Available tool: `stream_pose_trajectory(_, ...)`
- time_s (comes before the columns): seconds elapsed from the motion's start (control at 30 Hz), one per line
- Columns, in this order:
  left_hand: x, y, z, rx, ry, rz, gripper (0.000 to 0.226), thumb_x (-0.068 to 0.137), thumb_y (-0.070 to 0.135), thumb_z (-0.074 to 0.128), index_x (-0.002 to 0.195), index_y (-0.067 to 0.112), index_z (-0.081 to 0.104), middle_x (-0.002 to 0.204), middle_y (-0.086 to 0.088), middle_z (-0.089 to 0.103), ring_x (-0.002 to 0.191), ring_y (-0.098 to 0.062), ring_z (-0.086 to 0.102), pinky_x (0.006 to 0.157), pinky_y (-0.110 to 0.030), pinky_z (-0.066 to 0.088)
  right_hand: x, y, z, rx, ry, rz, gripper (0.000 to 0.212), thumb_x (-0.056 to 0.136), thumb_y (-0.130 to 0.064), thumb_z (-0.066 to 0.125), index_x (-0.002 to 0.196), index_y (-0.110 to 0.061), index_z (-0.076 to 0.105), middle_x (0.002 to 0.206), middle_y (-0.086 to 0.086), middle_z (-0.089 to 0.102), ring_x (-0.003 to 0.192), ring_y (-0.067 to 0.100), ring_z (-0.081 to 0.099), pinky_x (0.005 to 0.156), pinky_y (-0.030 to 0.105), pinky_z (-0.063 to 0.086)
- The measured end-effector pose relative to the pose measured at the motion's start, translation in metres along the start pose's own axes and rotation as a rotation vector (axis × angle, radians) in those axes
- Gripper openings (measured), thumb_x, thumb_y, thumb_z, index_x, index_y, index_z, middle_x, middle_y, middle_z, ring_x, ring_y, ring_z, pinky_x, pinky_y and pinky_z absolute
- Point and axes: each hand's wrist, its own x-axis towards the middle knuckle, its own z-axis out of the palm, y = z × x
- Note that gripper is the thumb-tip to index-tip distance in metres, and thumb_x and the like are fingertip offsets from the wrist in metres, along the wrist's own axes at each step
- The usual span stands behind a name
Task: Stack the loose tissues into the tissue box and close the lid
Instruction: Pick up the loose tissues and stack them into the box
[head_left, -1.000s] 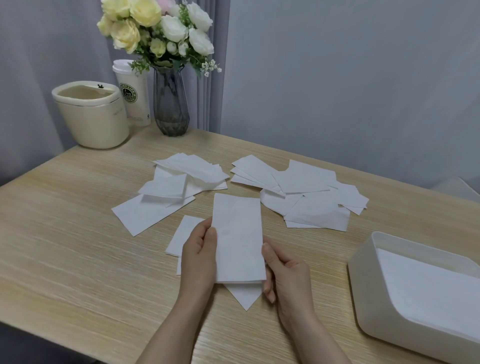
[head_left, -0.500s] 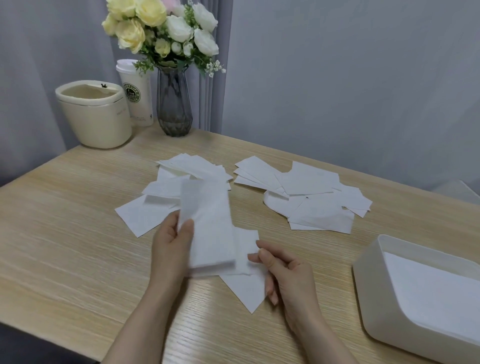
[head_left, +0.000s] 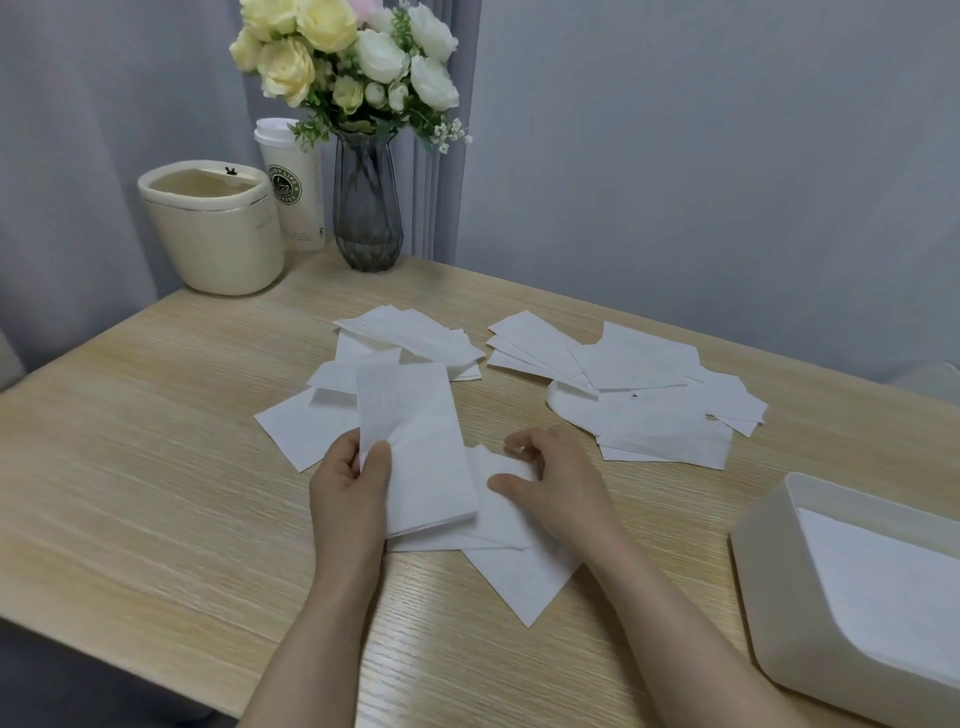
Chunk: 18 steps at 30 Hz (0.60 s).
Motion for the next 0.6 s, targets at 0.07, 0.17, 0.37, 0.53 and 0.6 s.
stream_pose_trajectory(0.07, 0.0, 0.0, 0.001, 0.008, -0.004, 0.006, 0.02, 0.096, 0.006, 0.054, 0.089, 0.02, 0.066, 0.082, 0.006, 0.068, 0.069, -0.001, 0.06, 0.064, -0.021, 0.047, 0.002, -0.002, -0.001, -0.007, -0.021, 0.022, 0.032, 0.071, -0.039, 0.077, 0.097, -0.029, 0.061, 0.097, -0.01, 0.055, 0.093, 0.008, 0.05, 0.073, 0.027, 0.041)
stream_pose_trajectory(0.17, 0.001, -0.001, 0.001, 0.009, -0.009, 0.004, 0.018, 0.096, 0.006, 0.055, 0.091, 0.019, 0.067, 0.084, 0.003, 0.069, 0.075, -0.009, 0.06, 0.068, -0.026, 0.047, -0.001, -0.003, -0.004, 0.026, -0.034, 0.056, 0.024, 0.07, -0.038, 0.075, 0.081, -0.027, 0.057, 0.082, -0.011, 0.058, 0.077, 0.011, 0.054, 0.06, 0.027, 0.035)
stream_pose_trajectory(0.37, -0.001, 0.001, 0.001, 0.021, -0.018, 0.008, 0.021, 0.096, 0.007, 0.054, 0.09, 0.023, 0.067, 0.083, 0.01, 0.069, 0.071, 0.0, 0.061, 0.062, -0.016, 0.046, -0.024, 0.008, -0.014, -0.023, 0.055, 0.083, 0.017, 0.078, -0.03, 0.066, 0.072, -0.025, 0.051, 0.073, -0.009, 0.058, 0.074, 0.014, 0.054, 0.06, 0.032, 0.036)
stream_pose_trajectory(0.53, -0.004, 0.002, 0.004, 0.035, -0.04, -0.005, 0.022, 0.096, 0.006, 0.054, 0.092, 0.023, 0.067, 0.084, 0.009, 0.07, 0.076, -0.007, 0.061, 0.067, -0.023, 0.046, -0.05, 0.034, -0.035, -0.033, 0.082, 0.155, 0.009, 0.08, -0.025, 0.065, 0.085, -0.031, 0.06, 0.082, -0.014, 0.062, 0.08, 0.01, 0.056, 0.064, 0.03, 0.042)
stream_pose_trajectory(0.6, -0.008, 0.001, 0.008, 0.012, -0.071, -0.044, 0.023, 0.096, 0.005, 0.054, 0.095, 0.023, 0.069, 0.088, 0.007, 0.072, 0.079, -0.009, 0.064, 0.07, -0.026, 0.049, -0.062, 0.043, -0.042, -0.039, 0.068, 0.172, 0.028, 0.083, -0.024, 0.063, 0.105, -0.039, 0.064, 0.097, -0.02, 0.065, 0.093, 0.006, 0.058, 0.074, 0.031, 0.047)
